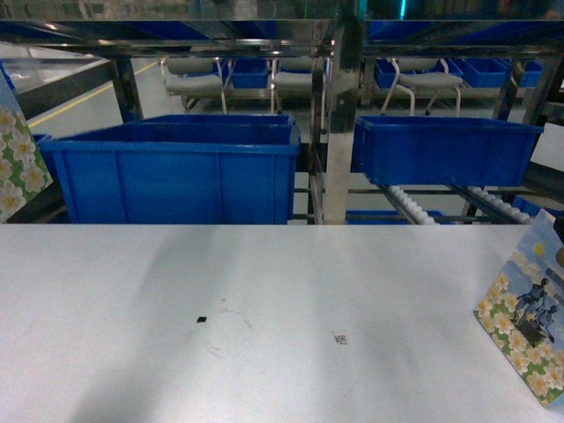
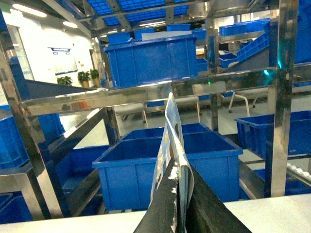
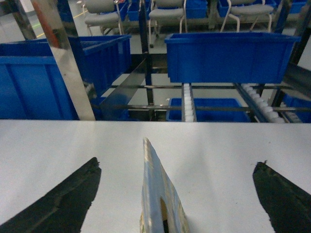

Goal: Move flower gift bag to table near conveyor

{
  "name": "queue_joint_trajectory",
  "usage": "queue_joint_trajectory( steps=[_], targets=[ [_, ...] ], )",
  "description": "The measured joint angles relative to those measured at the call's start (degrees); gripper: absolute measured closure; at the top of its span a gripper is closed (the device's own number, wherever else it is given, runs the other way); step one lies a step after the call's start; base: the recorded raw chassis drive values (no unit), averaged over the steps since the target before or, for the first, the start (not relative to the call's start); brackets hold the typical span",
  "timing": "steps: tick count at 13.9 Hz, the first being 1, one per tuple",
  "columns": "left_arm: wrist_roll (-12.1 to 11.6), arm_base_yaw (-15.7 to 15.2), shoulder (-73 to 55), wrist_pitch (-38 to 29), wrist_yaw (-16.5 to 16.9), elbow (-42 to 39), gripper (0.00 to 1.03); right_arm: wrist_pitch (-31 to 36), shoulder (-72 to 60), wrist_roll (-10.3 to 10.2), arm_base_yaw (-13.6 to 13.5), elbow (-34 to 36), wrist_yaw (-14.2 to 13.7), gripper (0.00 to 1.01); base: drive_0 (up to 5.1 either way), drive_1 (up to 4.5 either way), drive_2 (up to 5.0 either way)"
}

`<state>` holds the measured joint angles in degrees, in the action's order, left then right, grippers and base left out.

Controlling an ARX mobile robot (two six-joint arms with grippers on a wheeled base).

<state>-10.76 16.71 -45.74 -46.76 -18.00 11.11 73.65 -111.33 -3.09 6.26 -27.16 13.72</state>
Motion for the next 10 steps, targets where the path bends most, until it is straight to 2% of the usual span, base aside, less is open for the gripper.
queue_joint_trajectory(
  steps=[1,3,5,6,7,10],
  targets=[
    [0.0,0.0,0.0,0.0,-0.02,0.0,1.01,0.02,2.56,-0.02,-0.5,1.07,-1.86,0.03,0.0,0.0,0.0],
    [0.0,0.0,0.0,0.0,-0.02,0.0,1.01,0.07,9.03,-0.59,-1.42,4.31,-4.98,0.03,0.0,0.0,0.0],
    [0.0,0.02,0.0,0.0,0.0,0.0,1.01,0.0,25.75,-1.16,-1.77,14.36,-14.49,0.03,0.0,0.0,0.0],
    [0.0,0.0,0.0,0.0,-0.02,0.0,1.01,-2.75,33.66,-1.14,-1.77,17.2,-17.84,0.03,0.0,0.0,0.0],
    [0.0,0.02,0.0,0.0,-0.02,0.0,1.01,-7.65,41.48,-1.18,-1.77,19.47,-19.15,0.03,0.0,0.0,0.0],
    [0.0,0.0,0.0,0.0,0.0,0.0,1.01,-24.81,61.7,-1.36,-2.25,23.5,-19.26,0.03,0.0,0.0,0.0]
  ],
)
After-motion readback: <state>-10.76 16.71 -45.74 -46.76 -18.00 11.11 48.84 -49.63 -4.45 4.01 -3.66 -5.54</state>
